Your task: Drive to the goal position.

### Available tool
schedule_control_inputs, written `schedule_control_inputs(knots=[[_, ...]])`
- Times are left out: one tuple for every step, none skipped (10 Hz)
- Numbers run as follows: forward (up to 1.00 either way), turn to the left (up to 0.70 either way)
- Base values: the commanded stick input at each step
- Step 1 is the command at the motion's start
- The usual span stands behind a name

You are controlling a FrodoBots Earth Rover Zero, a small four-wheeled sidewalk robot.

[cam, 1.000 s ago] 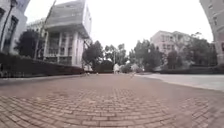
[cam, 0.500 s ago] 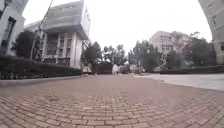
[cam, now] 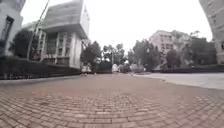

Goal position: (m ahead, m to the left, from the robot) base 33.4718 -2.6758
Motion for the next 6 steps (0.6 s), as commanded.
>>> schedule_control_inputs(knots=[[0.70,0.00],[0.70,0.00],[0.70,0.00],[0.70,0.00],[0.70,0.00],[0.70,0.00]])
